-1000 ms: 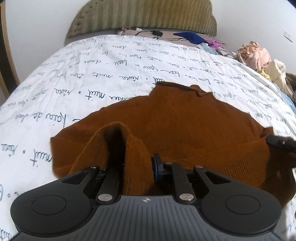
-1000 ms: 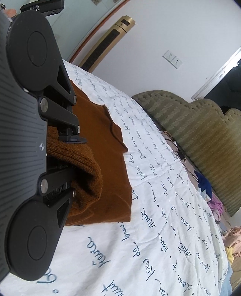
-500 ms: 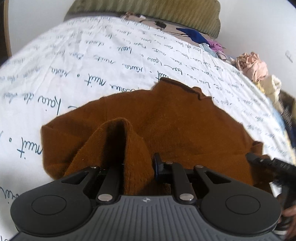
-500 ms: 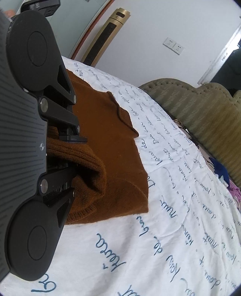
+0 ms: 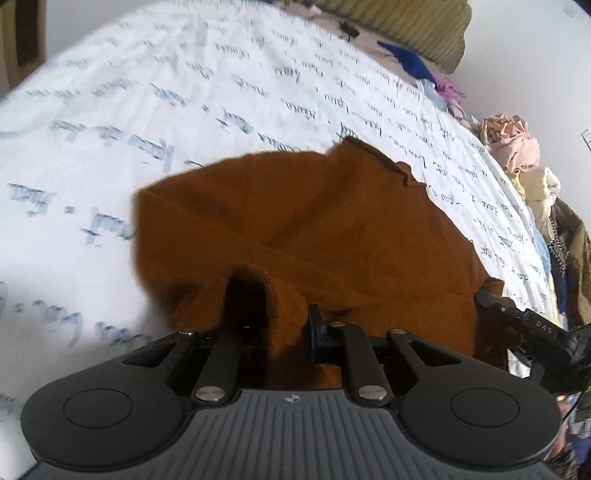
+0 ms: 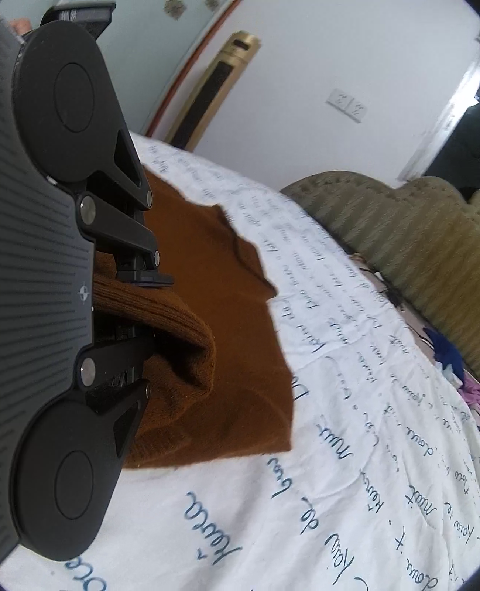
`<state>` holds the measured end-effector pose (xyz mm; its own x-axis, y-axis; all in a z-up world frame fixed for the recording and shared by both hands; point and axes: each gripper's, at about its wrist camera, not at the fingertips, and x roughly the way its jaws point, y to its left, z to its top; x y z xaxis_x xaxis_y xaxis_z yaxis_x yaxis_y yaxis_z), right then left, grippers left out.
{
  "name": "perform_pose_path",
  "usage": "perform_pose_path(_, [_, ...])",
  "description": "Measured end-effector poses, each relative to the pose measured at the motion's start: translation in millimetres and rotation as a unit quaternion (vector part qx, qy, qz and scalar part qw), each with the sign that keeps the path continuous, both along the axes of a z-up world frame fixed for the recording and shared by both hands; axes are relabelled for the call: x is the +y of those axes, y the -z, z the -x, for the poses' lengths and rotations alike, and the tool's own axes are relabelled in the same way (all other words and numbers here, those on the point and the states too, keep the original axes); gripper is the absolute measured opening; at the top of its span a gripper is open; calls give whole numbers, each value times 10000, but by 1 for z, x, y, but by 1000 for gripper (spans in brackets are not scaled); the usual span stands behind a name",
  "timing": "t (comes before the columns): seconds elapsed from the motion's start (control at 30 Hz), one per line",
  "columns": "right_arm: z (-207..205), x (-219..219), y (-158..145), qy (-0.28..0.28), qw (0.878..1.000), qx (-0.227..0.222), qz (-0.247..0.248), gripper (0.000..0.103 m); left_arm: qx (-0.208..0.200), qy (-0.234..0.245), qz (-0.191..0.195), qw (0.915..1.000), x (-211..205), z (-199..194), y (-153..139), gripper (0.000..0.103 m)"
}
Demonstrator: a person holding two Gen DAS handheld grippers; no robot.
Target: Fold small clothes
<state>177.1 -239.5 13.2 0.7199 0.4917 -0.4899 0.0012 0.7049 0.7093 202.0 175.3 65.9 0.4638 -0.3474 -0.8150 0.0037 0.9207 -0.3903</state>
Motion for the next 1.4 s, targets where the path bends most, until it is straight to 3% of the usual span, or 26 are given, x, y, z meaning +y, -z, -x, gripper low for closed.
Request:
perform_pose_path(0.1, [7, -4, 2, -51, 10000, 6, -44, 17, -398, 169, -339, 9985, -2, 10, -8, 15])
perform_pose_path(0.27, [15, -8, -1, -224, 9996, -34, -139, 17, -512, 211, -100, 9984, 4, 1, -11, 15])
perform_pose_path(0.47, [17, -5, -5, -470, 9987, -115, -140, 16, -132, -23, 430, 9990, 14, -8, -1, 15])
perform_pose_path(0.6, [15, -9, -6, -202, 9993, -208, -243, 12, 185, -230, 1012, 9944, 25, -18, 4, 15])
perform_pose_path(0.77, [9, -15, -3, 199, 9988, -267, -365, 12, 375, -613, 1431, 9871, 33, -37, 16, 15])
perform_pose_path(0.97, [-13, -21, 9, 660, 9961, -83, -580, 12, 278, -844, 1520, 9844, 25, -60, 25, 15])
perform_pose_path(1.13, [-30, -35, 24, 886, 9837, 339, -1528, 18, 486, -1022, 1821, 9767, 38, -65, 31, 15])
perform_pose_path(1.23, [-37, -38, 23, 954, 9827, 390, -1540, 25, 634, -1185, 1983, 9709, 51, -68, 33, 15])
perform_pose_path(1.33, [-41, -45, 26, 1097, 9720, 562, -2000, 30, 946, -1350, 2367, 9575, 62, -73, 40, 15])
perform_pose_path(1.4, [-44, -47, 24, 1131, 9717, 601, -1987, 31, 989, -1383, 2329, 9575, 62, -74, 41, 15])
